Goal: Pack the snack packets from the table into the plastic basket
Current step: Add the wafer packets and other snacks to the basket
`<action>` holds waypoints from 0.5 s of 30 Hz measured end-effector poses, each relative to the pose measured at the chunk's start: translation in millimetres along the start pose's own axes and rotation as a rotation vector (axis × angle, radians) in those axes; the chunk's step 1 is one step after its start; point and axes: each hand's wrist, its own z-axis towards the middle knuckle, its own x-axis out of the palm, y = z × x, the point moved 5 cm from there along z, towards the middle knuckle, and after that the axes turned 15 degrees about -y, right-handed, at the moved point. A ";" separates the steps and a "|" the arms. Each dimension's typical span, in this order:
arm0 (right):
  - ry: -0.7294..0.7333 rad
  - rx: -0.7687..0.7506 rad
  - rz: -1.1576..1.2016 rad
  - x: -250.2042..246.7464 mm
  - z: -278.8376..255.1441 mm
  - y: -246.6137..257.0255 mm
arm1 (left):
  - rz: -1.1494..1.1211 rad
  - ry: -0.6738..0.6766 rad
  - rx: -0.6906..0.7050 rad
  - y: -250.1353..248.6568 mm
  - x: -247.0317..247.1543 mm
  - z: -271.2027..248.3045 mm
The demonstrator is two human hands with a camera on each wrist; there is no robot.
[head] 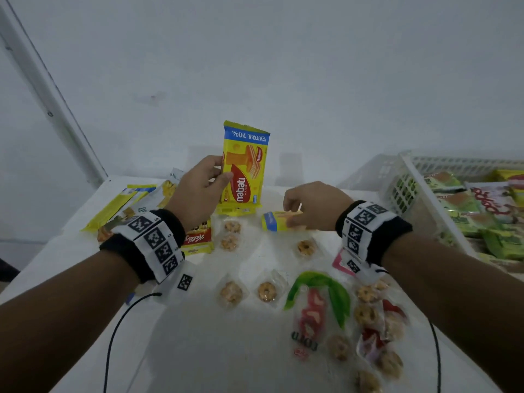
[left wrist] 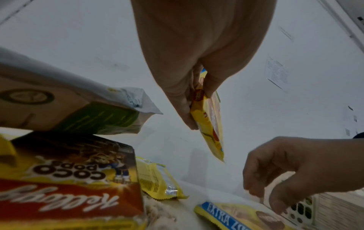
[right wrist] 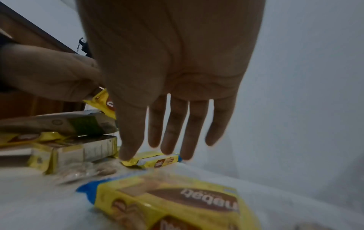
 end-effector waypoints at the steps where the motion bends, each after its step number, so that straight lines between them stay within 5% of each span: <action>1: 0.070 -0.007 -0.047 6.0 -1.4 1.8 | 0.014 0.002 0.002 1.0 -0.7 0.2; 15: 0.378 0.013 -0.174 39.6 16.9 -11.8 | 0.066 0.058 0.014 10.6 5.2 -0.1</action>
